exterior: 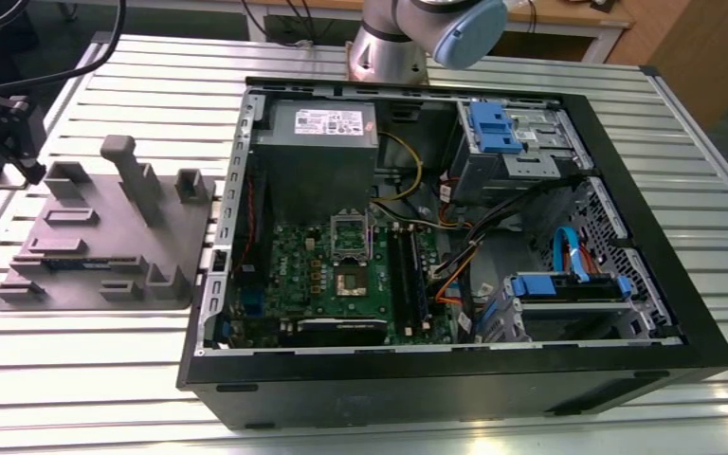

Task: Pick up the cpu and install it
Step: 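Pick up the cpu and move it towards the insertion slot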

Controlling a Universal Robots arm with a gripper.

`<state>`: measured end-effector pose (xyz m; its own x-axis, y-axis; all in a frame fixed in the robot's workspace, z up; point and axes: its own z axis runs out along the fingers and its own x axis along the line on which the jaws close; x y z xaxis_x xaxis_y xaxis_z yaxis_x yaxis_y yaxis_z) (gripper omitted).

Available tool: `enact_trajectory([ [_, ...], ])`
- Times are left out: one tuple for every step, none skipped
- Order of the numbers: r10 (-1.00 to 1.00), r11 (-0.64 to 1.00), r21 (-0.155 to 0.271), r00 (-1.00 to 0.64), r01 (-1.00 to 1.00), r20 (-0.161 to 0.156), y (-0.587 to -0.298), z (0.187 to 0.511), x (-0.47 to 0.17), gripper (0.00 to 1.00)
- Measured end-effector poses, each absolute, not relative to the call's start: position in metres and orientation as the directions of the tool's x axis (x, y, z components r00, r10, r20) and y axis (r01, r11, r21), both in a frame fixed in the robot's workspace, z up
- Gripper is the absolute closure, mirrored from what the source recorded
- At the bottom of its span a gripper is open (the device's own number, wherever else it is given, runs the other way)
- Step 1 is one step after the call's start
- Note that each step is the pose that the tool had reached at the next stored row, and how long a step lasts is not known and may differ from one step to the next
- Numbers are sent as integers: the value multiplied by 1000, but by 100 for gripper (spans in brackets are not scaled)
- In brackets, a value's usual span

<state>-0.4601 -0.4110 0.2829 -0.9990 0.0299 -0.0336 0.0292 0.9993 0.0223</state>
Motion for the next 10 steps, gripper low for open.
enact_trajectory([
  [30,999,22,-999,29,-34,-411,283,-460,53],
  [30,999,22,-999,29,-34,-411,284,-460,53],
  [30,999,22,-999,29,-34,-411,284,-460,53],
  [30,999,22,-999,29,-34,-411,285,-460,53],
  [30,999,22,-999,29,-34,-411,286,-460,53],
  [30,999,22,-999,29,-34,-411,286,-460,53],
  [30,999,22,-999,29,-34,-411,287,-460,53],
  [30,999,22,-999,29,-34,-411,287,-460,53],
  [30,999,22,-999,29,-34,-411,288,-460,53],
  [30,999,22,-999,29,-34,-411,288,-460,53],
])
